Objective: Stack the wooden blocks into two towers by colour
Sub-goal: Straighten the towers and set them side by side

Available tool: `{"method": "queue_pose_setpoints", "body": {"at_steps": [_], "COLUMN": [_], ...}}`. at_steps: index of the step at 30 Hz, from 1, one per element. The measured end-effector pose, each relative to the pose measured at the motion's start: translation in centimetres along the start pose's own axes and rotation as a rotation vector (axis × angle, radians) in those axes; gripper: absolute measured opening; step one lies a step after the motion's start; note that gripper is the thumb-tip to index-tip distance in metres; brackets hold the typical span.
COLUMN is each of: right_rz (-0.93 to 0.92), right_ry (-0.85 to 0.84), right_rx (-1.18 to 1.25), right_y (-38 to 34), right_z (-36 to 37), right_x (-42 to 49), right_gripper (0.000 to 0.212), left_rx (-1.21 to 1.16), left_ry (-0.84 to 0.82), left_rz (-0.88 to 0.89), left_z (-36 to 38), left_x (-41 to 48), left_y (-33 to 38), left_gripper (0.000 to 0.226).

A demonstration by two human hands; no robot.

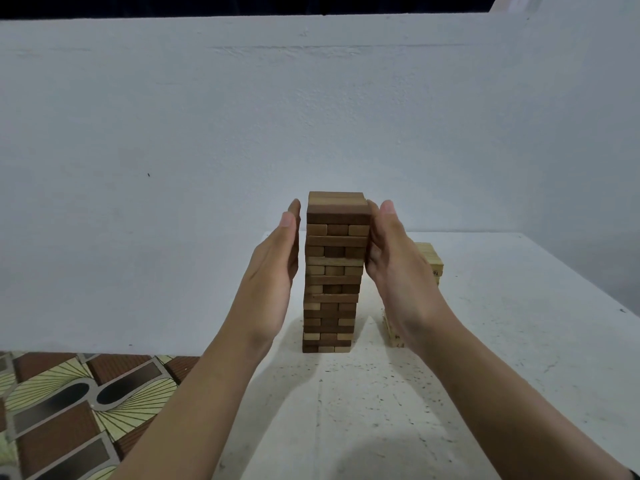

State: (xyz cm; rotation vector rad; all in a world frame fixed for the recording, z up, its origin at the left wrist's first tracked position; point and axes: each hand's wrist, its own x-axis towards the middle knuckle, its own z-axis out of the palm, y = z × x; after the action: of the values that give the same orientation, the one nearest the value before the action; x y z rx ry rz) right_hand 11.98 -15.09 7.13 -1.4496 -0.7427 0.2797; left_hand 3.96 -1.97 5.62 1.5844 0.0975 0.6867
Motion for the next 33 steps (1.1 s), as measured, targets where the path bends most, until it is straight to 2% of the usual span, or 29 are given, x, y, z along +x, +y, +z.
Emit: {"method": "queue_pose_setpoints", "body": {"at_steps": [3, 6, 13, 33], "right_rz": [-0.020, -0.017, -0.013, 0.005], "right_ry": [-0.010, -0.018, -0.027, -0.017], "right_rx": [0.000, 0.028, 0.030, -0.017], "right_y": [-0.3, -0.3, -0.1, 0.0], "right_z": [0.1, 0.2, 0.4, 0.4], "right_x": [0.1, 0.3, 0.5, 0.6], "right_gripper": [0.049, 0.051, 0.052, 0.058], "left_rx": [-0.009, -0.026, -0.005, 0.000], "left_ry": [-0.004, -0.032, -0.088, -0.105], "left_rz": [0.014, 0.029, 0.068, 0.111], "left_z": [0.4, 0.9, 1.2, 0.9], "left_x": [-0.1, -0.2, -0.5, -0.1], "left_y": [0.6, 1.1, 1.6, 1.2], "left_gripper": [0.062, 0.034, 0.040, 0.044]}}
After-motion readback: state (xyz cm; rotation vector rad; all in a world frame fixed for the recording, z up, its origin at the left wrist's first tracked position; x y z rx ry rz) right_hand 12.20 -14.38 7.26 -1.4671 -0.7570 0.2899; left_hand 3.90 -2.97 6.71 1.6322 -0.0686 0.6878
